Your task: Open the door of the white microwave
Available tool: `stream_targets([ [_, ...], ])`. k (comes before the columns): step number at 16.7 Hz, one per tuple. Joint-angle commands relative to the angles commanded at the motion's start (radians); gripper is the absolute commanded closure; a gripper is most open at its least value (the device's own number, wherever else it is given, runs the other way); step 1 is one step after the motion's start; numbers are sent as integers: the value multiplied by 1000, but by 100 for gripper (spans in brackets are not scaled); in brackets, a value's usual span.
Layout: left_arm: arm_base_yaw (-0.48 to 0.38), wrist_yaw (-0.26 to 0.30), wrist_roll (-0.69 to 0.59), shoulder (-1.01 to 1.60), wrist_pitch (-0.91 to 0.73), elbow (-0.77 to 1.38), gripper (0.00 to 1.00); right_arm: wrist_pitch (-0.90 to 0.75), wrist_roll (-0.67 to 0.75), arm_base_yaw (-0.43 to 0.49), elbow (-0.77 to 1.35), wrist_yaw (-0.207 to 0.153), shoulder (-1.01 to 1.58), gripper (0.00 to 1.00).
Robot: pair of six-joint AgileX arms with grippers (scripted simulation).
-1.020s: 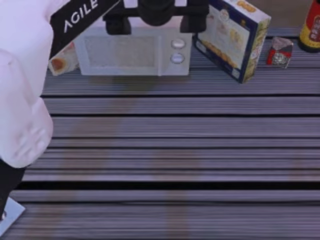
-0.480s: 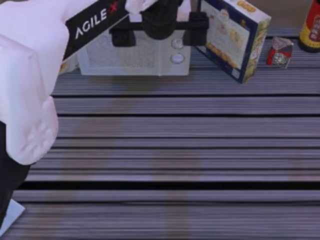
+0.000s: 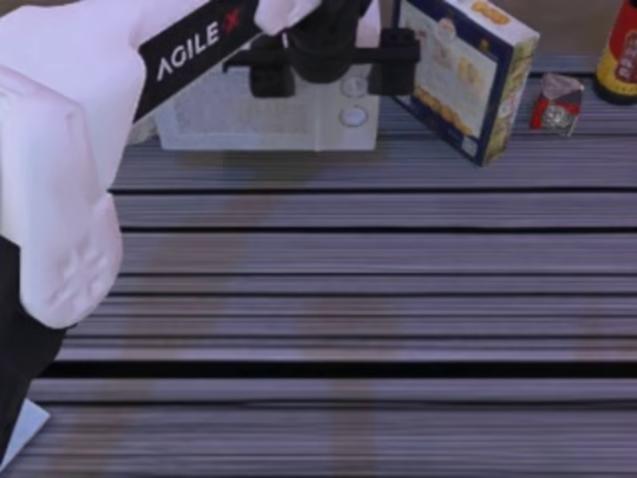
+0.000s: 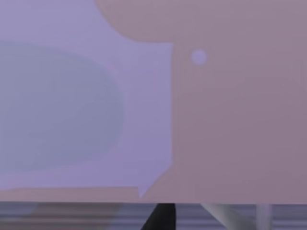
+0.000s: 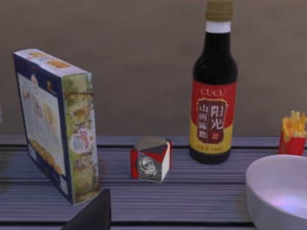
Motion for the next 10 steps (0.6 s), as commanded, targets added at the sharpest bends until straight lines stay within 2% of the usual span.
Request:
stream_targets([
  [5, 0, 0, 0, 0, 0, 0, 98, 0, 0, 0, 0, 0, 0, 0],
  [10, 0, 0, 0, 0, 0, 0, 100, 0, 0, 0, 0, 0, 0, 0],
])
